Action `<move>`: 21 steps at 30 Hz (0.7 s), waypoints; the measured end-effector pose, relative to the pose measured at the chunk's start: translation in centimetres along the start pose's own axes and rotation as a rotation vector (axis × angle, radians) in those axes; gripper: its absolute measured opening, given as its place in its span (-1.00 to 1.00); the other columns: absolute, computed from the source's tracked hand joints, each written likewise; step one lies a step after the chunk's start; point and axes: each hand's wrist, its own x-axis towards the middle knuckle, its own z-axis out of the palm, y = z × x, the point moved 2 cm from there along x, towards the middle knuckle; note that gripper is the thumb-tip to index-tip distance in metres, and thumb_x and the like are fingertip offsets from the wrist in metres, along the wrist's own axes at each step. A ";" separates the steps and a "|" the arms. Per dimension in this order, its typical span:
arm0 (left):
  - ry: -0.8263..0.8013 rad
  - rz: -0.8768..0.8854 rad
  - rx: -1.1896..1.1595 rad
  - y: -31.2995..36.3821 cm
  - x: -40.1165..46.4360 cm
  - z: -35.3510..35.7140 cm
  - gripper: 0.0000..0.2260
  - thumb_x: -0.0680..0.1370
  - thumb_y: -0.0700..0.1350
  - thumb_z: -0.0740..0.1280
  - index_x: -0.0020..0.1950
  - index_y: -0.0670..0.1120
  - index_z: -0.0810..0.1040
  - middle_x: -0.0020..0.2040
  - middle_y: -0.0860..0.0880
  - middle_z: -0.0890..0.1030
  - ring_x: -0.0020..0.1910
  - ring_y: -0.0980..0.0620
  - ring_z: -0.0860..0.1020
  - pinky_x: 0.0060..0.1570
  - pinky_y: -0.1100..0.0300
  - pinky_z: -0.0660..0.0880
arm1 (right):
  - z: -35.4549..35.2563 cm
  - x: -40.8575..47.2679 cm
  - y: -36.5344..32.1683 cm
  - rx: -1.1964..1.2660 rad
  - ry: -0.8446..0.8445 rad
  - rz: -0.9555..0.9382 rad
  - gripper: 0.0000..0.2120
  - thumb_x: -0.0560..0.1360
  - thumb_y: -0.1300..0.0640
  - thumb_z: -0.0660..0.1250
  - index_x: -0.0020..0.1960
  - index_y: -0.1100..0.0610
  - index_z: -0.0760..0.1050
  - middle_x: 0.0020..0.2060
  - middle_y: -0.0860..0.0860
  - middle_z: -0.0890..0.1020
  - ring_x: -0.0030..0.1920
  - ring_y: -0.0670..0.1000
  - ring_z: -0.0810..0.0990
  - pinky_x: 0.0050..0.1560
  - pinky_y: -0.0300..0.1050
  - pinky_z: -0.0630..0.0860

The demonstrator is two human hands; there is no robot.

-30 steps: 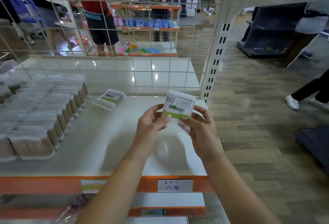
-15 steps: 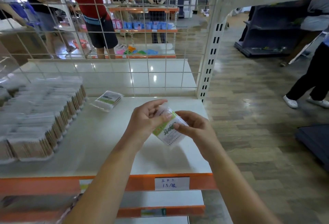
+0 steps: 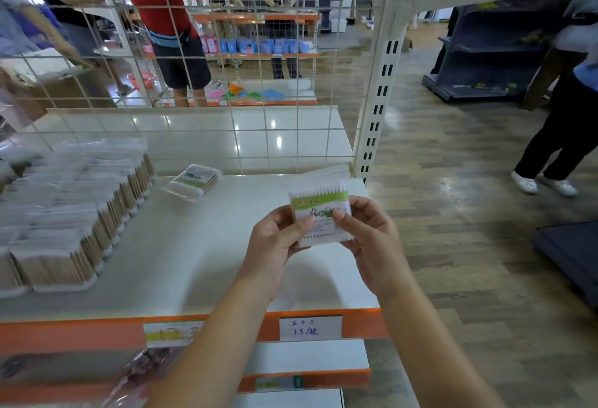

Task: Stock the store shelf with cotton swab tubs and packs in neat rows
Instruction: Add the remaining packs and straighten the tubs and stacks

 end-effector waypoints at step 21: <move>0.023 0.062 -0.115 -0.1 -1.6 0.0 -0.80 0.34 -0.29 0.44 -0.09 -0.14 0.54 -0.22 0.01 0.67 -0.18 0.07 0.63 -0.18 0.27 0.56 | 1.0 -2.2 0.9 -0.631 0.234 -0.418 -0.76 0.46 0.28 0.37 -0.08 -0.06 0.52 -0.15 -0.05 0.57 -0.23 -0.18 0.53 -0.22 -0.33 0.45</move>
